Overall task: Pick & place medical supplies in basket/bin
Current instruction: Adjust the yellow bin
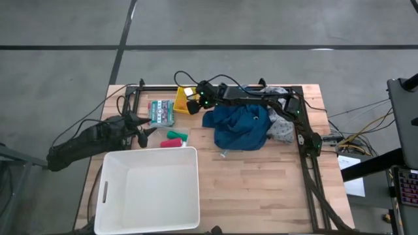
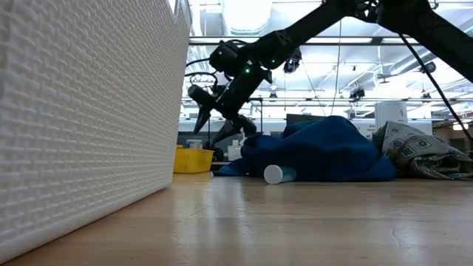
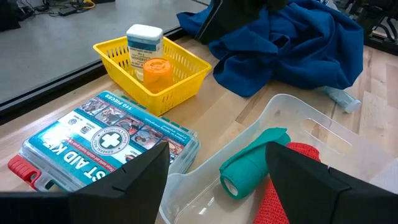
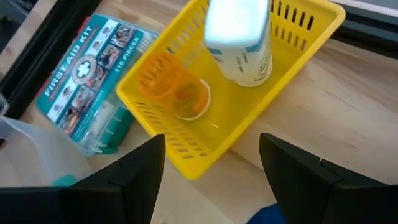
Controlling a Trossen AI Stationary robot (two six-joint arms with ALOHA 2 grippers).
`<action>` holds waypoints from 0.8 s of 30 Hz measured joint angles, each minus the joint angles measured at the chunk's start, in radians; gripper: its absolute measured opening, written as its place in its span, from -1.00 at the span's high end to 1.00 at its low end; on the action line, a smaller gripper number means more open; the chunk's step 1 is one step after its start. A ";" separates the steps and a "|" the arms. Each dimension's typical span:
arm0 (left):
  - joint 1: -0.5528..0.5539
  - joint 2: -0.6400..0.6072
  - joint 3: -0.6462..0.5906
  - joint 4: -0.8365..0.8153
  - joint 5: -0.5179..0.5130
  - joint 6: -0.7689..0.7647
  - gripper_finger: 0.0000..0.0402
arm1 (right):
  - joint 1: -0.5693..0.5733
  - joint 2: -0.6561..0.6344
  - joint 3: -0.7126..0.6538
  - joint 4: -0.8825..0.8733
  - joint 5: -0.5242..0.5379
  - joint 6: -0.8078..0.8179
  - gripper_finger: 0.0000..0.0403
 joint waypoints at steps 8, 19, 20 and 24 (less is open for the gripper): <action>0.000 0.000 0.000 0.000 0.000 0.000 -0.35 | 0.001 0.024 -0.018 0.015 0.003 0.006 -0.26; 0.000 0.000 0.000 0.000 0.000 0.000 -0.35 | 0.004 0.024 -0.018 0.005 -0.016 0.007 -0.20; 0.000 0.000 0.000 0.000 0.000 0.000 -0.35 | 0.004 0.024 -0.018 0.001 -0.016 0.008 -0.19; 0.000 0.000 0.000 0.000 0.000 0.000 -0.35 | 0.004 0.024 -0.018 -0.005 -0.020 0.008 -0.14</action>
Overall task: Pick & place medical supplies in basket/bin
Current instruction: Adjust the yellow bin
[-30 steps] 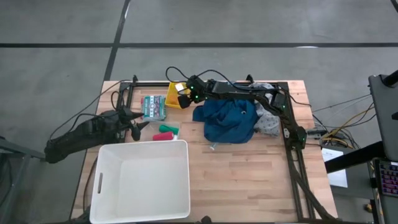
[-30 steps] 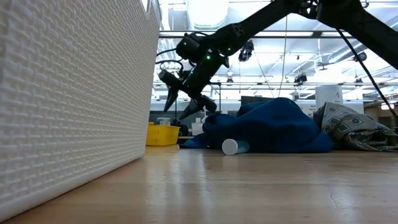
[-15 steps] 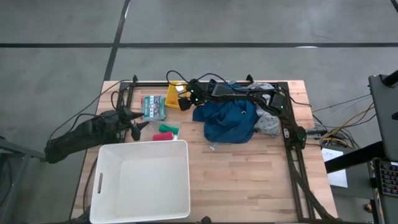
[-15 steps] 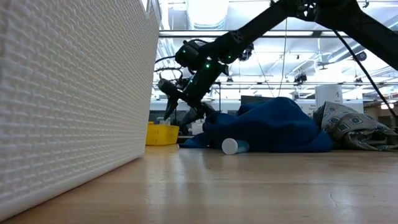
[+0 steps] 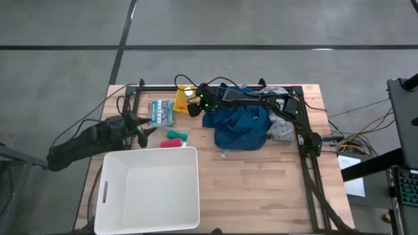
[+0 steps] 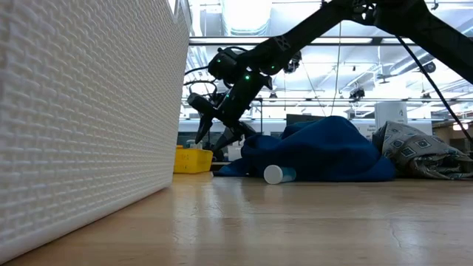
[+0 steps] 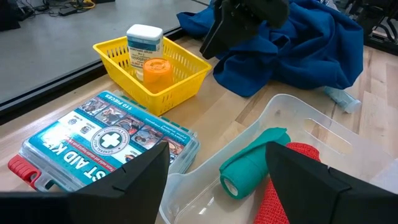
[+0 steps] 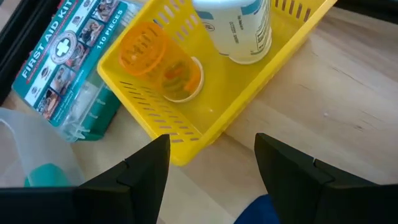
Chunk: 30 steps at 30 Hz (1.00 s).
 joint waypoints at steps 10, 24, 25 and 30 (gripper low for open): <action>0.000 0.000 0.000 0.000 0.000 0.000 -0.35 | 0.000 0.000 0.000 -0.024 -0.025 0.004 0.10; 0.000 0.000 0.000 0.000 0.000 0.000 -0.35 | 0.005 -0.003 0.000 -0.024 -0.077 -0.028 0.35; 0.000 0.000 0.000 0.000 0.000 0.000 -0.35 | 0.007 -0.004 0.000 -0.024 -0.094 -0.047 0.34; 0.000 0.000 0.000 0.000 0.000 0.000 -0.35 | 0.019 -0.009 0.000 -0.019 -0.152 -0.289 0.30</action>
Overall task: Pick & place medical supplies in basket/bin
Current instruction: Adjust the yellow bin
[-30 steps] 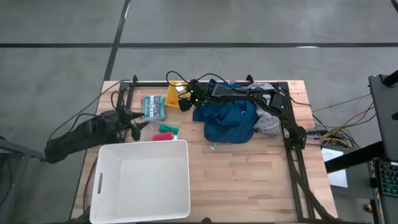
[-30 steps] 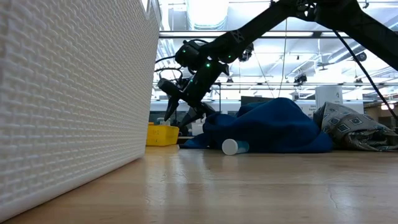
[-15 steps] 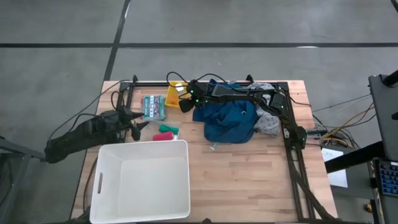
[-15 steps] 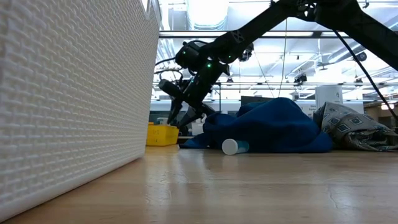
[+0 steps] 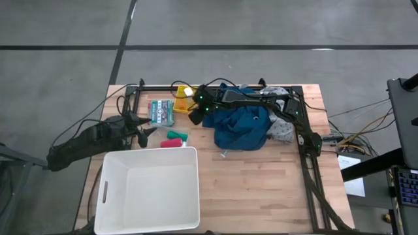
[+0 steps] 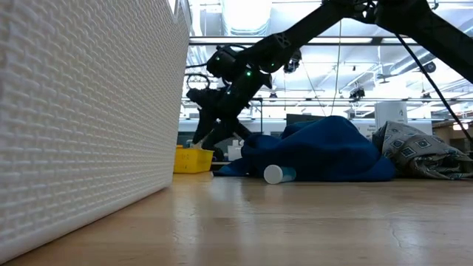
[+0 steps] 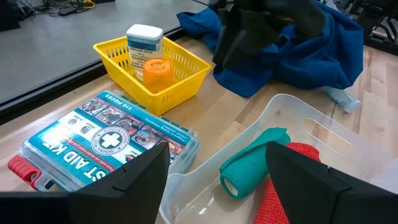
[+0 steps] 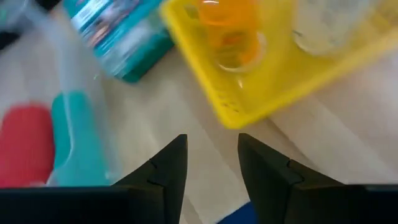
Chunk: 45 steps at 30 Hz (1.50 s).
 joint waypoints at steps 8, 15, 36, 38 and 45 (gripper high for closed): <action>0.000 0.000 0.000 0.000 0.000 0.000 -0.35 | 0.040 -0.004 0.000 0.067 0.062 -0.418 0.32; 0.000 0.000 0.000 0.000 0.000 0.000 -0.35 | 0.037 -0.004 0.000 0.073 0.104 -0.490 0.32; 0.000 0.000 0.000 0.000 0.000 0.000 -0.35 | 0.059 -0.002 -0.004 0.080 0.101 -0.516 0.32; 0.000 0.000 0.000 0.000 0.000 0.000 -0.35 | 0.059 -0.002 -0.016 0.100 0.102 -0.524 0.32; 0.000 0.000 0.000 0.000 0.000 0.000 -0.35 | 0.058 -0.001 -0.027 0.123 0.112 -0.535 0.32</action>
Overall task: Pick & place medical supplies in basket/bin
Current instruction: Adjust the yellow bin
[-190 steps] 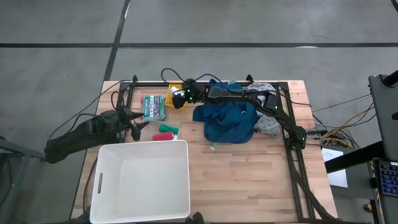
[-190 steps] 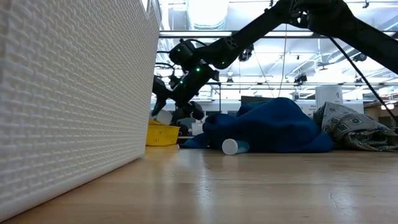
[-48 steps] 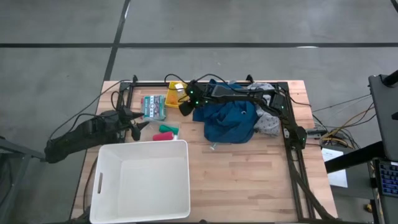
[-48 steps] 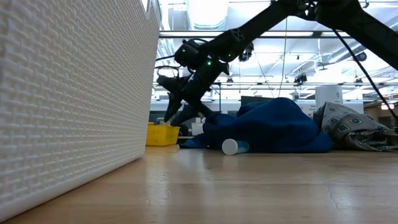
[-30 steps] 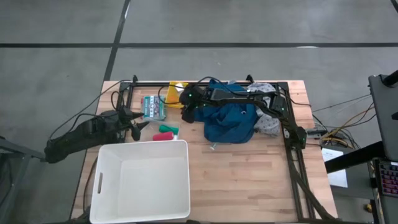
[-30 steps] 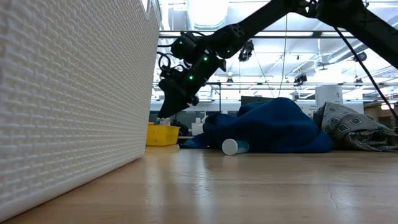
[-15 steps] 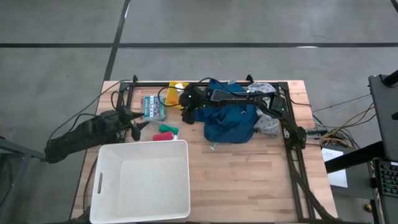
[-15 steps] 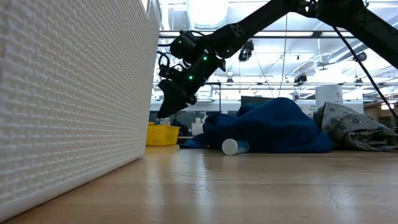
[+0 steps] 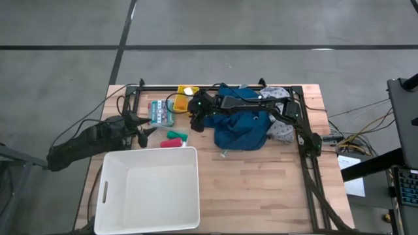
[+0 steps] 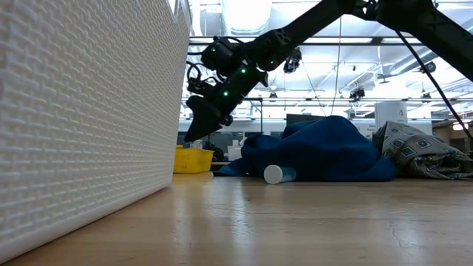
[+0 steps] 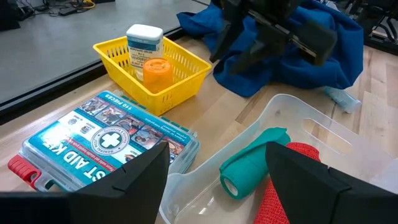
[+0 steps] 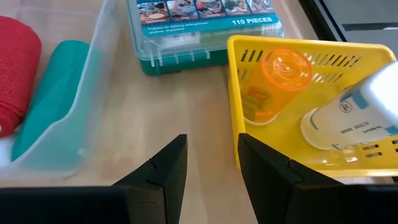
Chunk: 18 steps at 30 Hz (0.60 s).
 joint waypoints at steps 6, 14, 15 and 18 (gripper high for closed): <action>0.000 0.000 0.000 0.000 0.000 0.000 -0.35 | 0.000 -0.010 -0.001 -0.003 -0.004 0.070 0.32; 0.000 0.000 0.000 0.000 0.000 0.000 -0.35 | 0.014 -0.056 -0.011 -0.005 0.016 0.098 0.32; 0.000 0.000 0.000 0.000 0.000 0.000 -0.35 | 0.015 -0.061 -0.019 -0.006 0.014 0.098 0.32; 0.000 0.000 0.000 0.000 0.000 0.000 -0.35 | 0.016 -0.096 -0.071 0.044 0.004 0.119 0.32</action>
